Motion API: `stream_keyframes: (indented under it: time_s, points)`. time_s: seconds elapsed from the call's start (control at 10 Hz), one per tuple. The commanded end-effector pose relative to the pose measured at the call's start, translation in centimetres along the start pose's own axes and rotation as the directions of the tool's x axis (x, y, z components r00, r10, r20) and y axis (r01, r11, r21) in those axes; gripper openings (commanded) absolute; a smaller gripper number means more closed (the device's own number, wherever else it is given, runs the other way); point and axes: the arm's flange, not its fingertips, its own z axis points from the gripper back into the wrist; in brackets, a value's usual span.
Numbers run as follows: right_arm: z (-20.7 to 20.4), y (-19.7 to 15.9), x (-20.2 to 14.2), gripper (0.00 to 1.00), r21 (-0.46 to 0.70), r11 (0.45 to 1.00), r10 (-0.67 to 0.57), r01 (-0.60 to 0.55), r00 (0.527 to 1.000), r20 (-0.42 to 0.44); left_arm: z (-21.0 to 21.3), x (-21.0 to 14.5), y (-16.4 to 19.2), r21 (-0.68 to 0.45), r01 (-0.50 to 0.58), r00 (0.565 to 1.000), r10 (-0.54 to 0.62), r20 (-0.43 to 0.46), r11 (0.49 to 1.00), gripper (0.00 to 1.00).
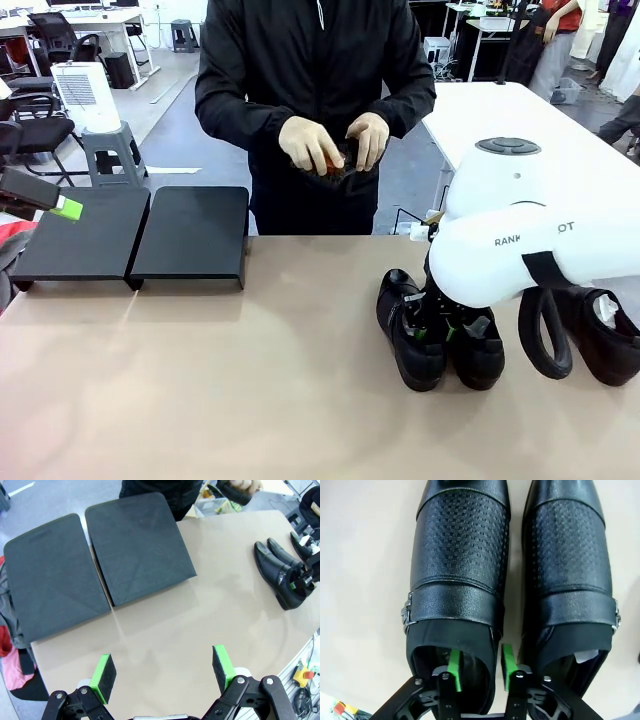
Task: Organize the shoes by placing them on the stand.
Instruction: Pick up one Shoe and place it in the middle of the table.
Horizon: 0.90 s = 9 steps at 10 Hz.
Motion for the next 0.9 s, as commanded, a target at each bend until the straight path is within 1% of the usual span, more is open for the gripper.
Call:
stream_keyframes:
  time_s: [0.0,0.1,0.4,0.5,0.6,0.8]
  points:
    - [-0.2,0.2,0.7,0.1,-0.028,0.999,0.022,-0.021,1.0,0.012,0.0,0.0,0.2,-0.015,0.005,1.0,-0.005,0.005,1.0,1.0]
    - [-0.2,0.2,0.7,0.0,-0.031,0.999,0.024,-0.023,1.0,0.007,0.0,0.0,0.2,-0.015,0.005,1.0,-0.005,0.005,1.0,1.0]
    - [-0.4,0.1,0.8,0.0,-0.05,0.999,0.018,-0.018,1.0,-0.019,0.0,0.0,0.2,-0.015,0.005,1.0,-0.005,0.005,1.0,1.0]
    - [0.2,0.3,0.5,0.0,-0.036,0.999,0.007,-0.008,1.0,-0.025,0.0,0.0,0.2,-0.015,0.005,1.0,-0.005,0.005,1.0,1.0]
    - [1.9,1.1,-0.5,0.0,0.007,1.0,0.027,-0.027,1.0,-0.008,0.0,0.0,0.2,-0.015,0.005,1.0,-0.005,0.005,1.0,1.0]
    - [6.7,3.7,-4.9,0.0,0.076,0.994,0.072,-0.079,0.994,0.086,0.0,0.0,0.2,-0.015,0.005,1.0,-0.005,0.005,1.0,1.0]
